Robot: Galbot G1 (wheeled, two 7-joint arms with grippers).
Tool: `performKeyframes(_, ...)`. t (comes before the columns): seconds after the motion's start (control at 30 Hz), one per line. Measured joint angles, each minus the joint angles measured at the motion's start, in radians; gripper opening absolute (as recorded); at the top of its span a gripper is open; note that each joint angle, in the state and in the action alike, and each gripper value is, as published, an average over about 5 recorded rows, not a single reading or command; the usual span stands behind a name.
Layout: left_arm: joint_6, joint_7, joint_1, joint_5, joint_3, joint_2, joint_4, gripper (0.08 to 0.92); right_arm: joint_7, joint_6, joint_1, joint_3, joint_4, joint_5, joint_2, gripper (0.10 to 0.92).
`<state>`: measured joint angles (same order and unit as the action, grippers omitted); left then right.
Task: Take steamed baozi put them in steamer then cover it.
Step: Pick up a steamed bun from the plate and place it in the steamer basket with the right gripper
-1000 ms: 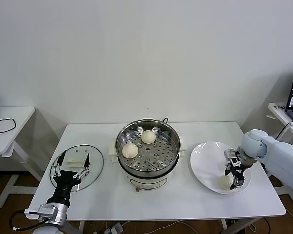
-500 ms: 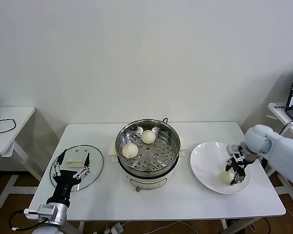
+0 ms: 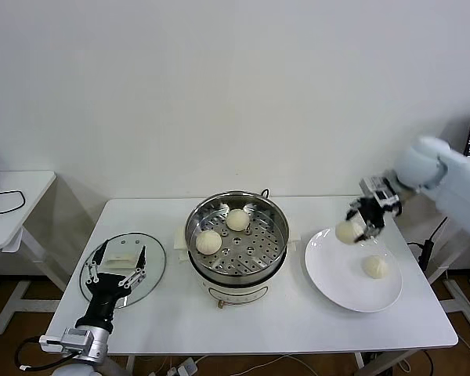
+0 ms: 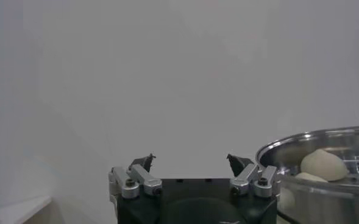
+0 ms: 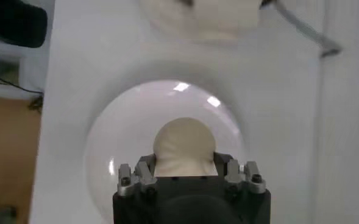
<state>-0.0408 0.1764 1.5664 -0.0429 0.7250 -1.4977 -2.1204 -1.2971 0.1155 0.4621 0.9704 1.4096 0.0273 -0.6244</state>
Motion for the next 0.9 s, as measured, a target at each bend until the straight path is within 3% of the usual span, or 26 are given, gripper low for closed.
performKeyframes(0.4, 0.0, 0.009, -0.006, 0.003, 0.021, 0.004, 0.005, 0.823, 0.049, -0.29, 0.207, 0.158, 0.042, -0.023, -0.207, 0.662)
performKeyframes(0.9, -0.001, 0.02, -0.018, 0.01, 0.04, 0.013, 0.038, 0.823, 0.166, -0.561, 0.2, 0.27, 0.079, -0.157, -0.401, 0.662)
